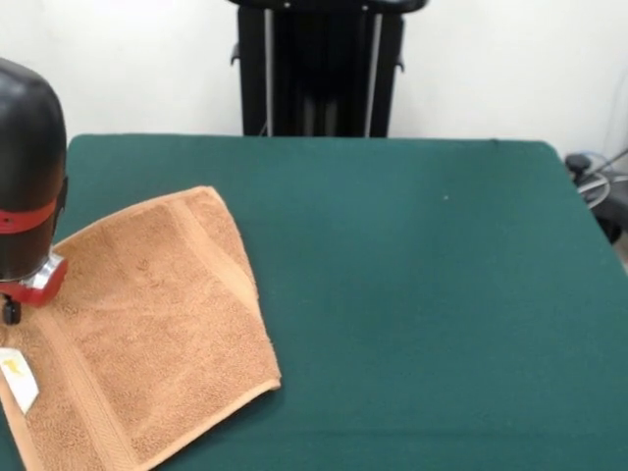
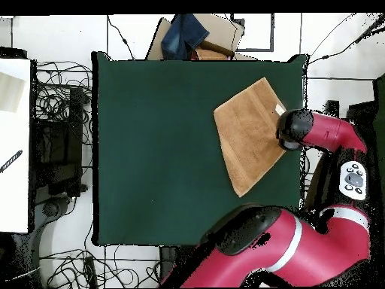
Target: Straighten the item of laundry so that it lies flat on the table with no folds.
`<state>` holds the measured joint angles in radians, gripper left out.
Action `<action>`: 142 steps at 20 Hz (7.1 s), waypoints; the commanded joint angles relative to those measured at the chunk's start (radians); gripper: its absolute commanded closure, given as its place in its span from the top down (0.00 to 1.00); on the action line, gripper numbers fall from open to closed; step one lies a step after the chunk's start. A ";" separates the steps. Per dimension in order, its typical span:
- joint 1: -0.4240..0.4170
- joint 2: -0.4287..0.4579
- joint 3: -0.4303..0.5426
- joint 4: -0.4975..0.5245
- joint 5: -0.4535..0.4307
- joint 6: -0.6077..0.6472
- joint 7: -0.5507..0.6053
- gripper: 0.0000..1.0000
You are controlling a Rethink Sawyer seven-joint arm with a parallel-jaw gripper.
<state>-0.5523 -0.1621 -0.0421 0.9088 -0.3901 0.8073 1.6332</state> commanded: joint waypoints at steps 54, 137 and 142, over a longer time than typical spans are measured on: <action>0.138 -0.126 -0.264 0.444 0.099 -0.196 0.319 0.00; 0.309 -0.007 -0.241 1.123 0.529 -1.282 0.587 0.00; 0.290 0.006 -0.203 1.158 0.612 -1.124 0.613 0.00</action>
<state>-0.2545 -0.2245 -0.4184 2.0530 0.1162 -0.4766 2.0040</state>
